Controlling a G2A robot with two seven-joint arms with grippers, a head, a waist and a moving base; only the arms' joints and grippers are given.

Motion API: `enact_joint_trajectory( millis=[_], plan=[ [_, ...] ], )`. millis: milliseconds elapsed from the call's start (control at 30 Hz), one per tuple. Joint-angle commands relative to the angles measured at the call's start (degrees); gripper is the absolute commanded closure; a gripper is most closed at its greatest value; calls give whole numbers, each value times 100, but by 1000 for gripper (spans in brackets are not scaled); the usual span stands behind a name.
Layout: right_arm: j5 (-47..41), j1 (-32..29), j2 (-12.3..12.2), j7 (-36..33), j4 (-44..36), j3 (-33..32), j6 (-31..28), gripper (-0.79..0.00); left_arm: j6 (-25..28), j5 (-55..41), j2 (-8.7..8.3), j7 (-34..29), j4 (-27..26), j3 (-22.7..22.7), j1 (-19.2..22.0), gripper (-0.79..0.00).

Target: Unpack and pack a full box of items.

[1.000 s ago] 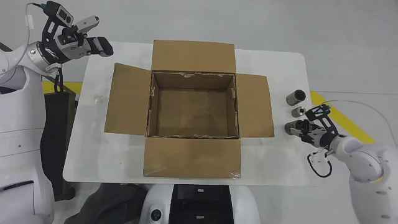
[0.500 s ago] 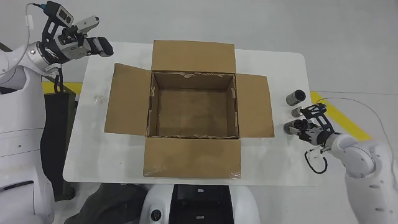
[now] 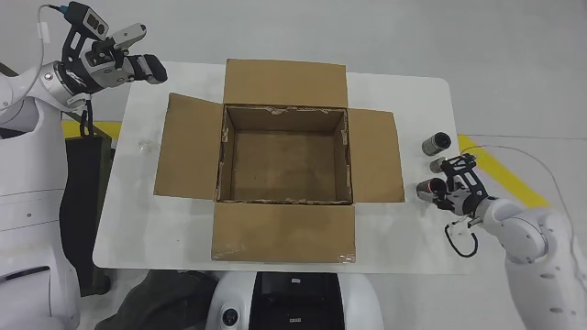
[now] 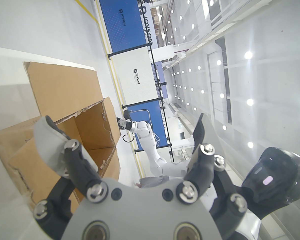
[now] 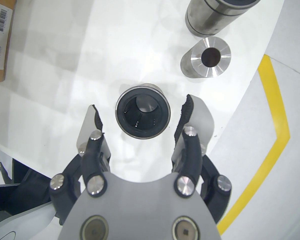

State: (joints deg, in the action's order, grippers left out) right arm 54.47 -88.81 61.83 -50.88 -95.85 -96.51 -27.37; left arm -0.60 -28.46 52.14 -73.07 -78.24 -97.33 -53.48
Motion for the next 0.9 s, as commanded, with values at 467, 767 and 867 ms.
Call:
enact_joint_trajectory(
  millis=[467,767,867],
  plan=[
    [-10,-1238,-92,408,-1646,-757,15,-785,0,0,0,0,0,0,0,-785],
    [1,-1190,-136,293,-1562,-735,-35,-785,0,0,0,0,0,0,0,-785],
    [-36,-1025,-151,279,-1307,-662,-59,-785,0,0,0,0,0,0,0,-785]
  ],
)
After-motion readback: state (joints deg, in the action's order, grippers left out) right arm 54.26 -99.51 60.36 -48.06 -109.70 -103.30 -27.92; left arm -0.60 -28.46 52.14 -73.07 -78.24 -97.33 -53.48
